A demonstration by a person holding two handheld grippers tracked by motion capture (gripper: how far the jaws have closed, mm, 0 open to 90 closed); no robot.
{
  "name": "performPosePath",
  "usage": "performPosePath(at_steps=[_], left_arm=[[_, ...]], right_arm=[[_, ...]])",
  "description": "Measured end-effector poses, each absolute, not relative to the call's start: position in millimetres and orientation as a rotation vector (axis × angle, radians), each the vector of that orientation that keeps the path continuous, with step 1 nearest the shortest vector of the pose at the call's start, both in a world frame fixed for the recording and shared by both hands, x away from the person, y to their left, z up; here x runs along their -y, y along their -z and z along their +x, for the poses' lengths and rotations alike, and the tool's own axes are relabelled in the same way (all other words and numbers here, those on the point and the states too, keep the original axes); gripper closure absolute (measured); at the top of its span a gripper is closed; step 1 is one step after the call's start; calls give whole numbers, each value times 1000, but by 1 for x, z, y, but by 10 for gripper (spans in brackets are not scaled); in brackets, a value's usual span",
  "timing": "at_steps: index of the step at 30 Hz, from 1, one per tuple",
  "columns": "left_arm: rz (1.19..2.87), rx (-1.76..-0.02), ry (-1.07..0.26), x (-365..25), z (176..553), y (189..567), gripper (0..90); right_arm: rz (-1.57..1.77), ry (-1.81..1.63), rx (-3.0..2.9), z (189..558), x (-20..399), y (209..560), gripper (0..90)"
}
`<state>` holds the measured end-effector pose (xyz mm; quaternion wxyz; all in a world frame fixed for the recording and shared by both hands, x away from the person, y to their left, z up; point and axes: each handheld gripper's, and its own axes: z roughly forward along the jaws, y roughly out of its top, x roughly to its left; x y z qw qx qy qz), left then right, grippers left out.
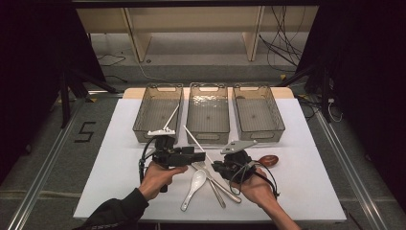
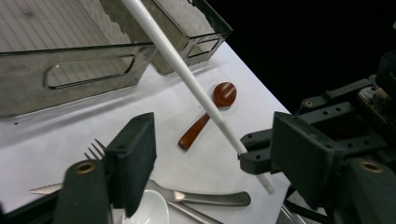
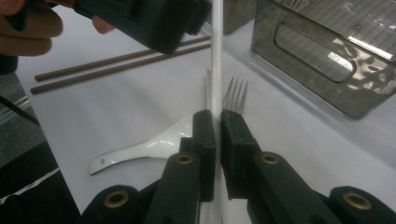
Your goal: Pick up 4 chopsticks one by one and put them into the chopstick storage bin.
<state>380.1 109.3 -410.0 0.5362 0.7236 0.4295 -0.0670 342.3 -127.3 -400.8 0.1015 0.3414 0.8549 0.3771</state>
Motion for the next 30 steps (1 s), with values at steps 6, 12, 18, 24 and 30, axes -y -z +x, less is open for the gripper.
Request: performPosePath(at_steps=[6,12,18,24,30], left_arm=[[1696,-1032,196,-106,383,411,409],[1685,-1032,214,-106,382,412,508],[1672,-1028,231,-106,381,413,599],[1648,-1035,254,-107,381,414,679],[1631,-1038,268,-107,381,414,769]], right_arm=[[996,-1143,-2521,339,121,401,855],[994,-1174,-2513,338,118,401,855],[989,-1195,-2507,336,116,401,855],[992,-1227,-2496,337,117,400,855],[985,-1241,-2495,336,116,401,855]])
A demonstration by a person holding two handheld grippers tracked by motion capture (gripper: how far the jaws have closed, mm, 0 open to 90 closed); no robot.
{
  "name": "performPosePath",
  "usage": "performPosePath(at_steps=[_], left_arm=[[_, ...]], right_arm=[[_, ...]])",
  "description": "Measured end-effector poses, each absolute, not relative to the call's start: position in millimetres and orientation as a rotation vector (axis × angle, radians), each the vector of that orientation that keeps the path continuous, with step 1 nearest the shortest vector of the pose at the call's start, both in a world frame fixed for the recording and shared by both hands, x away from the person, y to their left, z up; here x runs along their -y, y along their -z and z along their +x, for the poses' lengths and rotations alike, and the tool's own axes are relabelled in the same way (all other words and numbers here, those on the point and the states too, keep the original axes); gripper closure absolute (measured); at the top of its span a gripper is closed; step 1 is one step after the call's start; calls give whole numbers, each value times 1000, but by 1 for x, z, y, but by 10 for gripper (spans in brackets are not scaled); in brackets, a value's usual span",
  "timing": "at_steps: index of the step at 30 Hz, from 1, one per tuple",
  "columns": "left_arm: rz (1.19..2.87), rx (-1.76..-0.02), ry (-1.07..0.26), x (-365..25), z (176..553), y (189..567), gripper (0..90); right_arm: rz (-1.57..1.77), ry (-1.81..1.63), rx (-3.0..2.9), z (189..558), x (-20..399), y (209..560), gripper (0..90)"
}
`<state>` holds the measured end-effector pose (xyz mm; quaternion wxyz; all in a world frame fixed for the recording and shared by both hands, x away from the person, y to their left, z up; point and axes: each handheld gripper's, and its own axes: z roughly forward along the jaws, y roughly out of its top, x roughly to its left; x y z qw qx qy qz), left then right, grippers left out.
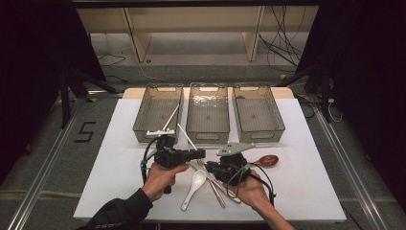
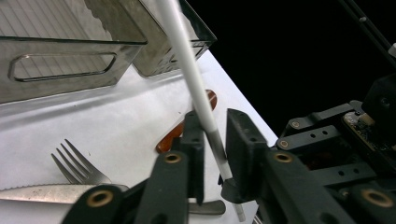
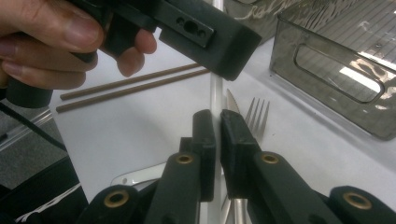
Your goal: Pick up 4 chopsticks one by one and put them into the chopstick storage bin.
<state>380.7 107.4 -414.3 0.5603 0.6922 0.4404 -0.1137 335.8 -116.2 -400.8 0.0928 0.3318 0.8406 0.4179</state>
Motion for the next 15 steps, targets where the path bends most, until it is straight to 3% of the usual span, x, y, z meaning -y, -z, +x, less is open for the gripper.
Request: performPosePath(at_steps=[13,15], left_arm=[[1605,-1000,339,-111,382,410,845],[1639,-991,283,-112,383,407,846]], right_arm=[[984,-1276,-2485,335,117,401,835],[999,-1285,-2490,336,122,399,757]])
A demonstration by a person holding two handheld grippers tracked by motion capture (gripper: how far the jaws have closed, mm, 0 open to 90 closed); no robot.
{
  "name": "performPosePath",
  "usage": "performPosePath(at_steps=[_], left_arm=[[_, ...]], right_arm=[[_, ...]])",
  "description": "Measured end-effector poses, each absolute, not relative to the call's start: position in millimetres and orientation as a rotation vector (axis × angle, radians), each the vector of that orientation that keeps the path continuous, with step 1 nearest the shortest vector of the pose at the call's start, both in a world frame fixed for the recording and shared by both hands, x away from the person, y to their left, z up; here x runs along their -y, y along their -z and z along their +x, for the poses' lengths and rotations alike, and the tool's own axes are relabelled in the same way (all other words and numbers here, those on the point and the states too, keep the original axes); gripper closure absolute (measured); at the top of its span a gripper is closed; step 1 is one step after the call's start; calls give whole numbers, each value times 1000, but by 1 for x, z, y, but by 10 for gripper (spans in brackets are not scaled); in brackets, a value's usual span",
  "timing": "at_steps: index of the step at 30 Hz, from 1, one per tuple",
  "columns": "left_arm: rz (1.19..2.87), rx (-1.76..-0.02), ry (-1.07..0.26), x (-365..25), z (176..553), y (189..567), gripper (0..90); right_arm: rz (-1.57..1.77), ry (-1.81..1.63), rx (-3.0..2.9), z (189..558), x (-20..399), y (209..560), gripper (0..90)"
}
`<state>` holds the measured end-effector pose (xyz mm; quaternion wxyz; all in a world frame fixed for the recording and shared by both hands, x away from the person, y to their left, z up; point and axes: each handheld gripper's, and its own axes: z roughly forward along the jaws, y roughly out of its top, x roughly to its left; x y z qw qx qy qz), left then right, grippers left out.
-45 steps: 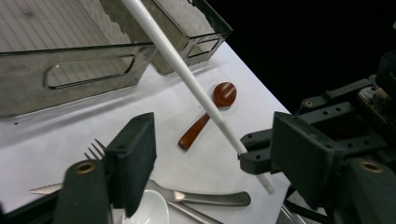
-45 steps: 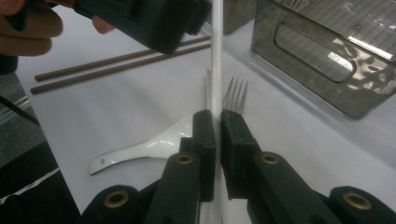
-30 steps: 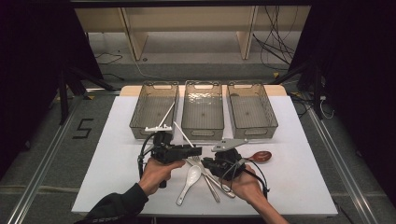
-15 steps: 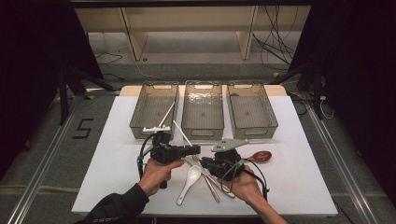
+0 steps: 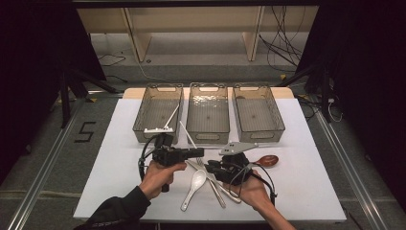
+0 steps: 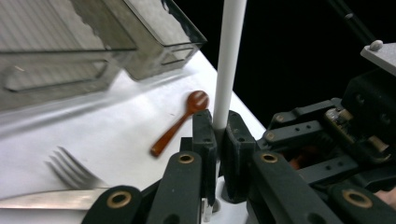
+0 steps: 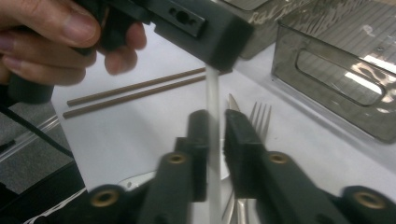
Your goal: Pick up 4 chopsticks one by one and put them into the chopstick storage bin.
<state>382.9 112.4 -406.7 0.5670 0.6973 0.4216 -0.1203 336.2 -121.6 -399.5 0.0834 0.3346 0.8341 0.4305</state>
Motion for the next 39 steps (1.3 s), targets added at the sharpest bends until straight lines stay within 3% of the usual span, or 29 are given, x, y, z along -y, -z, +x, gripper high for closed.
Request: performPosePath(at_steps=[4,8,9,15,28,39], left_arm=[[1636,-1002,272,-125,390,402,847],[1643,-1008,234,-141,398,394,847],[1637,-1012,227,-145,400,391,846],[1664,-1023,166,-171,415,371,846],[1661,-1128,31,-231,459,334,845],[1688,-1195,-57,-244,490,319,845]], right_arm=[[1023,-1302,-2488,337,135,396,640],[1051,-1291,-2480,337,146,395,594],[1066,-1265,-2479,338,152,395,524],[1118,-1192,-2485,340,167,397,389],[1171,-1187,-2450,331,188,398,333],[1177,-1203,-2444,328,191,397,324]])
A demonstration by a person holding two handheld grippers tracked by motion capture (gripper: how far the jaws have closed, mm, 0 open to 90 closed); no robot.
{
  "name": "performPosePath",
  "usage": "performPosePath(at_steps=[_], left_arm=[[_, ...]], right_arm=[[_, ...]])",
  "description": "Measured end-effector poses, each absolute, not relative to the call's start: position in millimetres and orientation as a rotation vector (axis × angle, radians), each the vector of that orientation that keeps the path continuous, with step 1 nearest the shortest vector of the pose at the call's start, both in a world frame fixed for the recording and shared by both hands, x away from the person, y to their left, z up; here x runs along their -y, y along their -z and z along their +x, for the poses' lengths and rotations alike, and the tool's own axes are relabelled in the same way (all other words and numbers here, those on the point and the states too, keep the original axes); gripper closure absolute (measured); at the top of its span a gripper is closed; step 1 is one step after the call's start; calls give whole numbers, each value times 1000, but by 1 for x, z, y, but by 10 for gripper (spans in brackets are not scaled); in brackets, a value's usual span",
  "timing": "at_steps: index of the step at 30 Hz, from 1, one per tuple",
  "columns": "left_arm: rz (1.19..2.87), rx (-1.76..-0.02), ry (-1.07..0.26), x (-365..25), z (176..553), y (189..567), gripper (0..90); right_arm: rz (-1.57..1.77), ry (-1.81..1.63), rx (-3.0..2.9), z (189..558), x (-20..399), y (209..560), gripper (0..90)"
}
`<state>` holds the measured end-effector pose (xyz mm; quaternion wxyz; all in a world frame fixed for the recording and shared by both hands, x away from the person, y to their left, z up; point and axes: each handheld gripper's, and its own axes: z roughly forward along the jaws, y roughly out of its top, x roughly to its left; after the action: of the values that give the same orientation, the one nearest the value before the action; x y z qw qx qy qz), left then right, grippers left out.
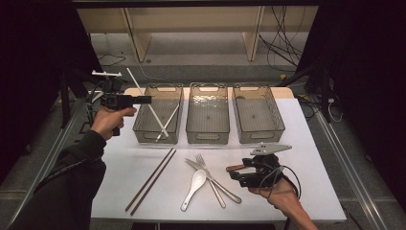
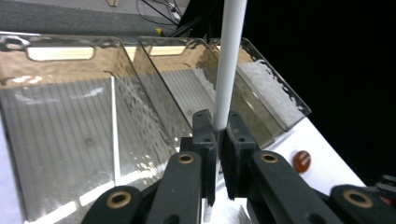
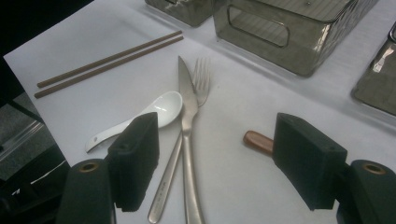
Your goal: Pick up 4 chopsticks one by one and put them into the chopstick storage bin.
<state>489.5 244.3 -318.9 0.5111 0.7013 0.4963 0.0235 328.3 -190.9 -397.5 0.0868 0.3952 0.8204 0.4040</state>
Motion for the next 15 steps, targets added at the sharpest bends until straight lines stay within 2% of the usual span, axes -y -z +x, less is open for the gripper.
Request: performPosePath(at_steps=[15], left_arm=[[1693,-1302,-164,-258,525,321,845]], right_arm=[[1170,-1209,-2454,325,192,398,311]])
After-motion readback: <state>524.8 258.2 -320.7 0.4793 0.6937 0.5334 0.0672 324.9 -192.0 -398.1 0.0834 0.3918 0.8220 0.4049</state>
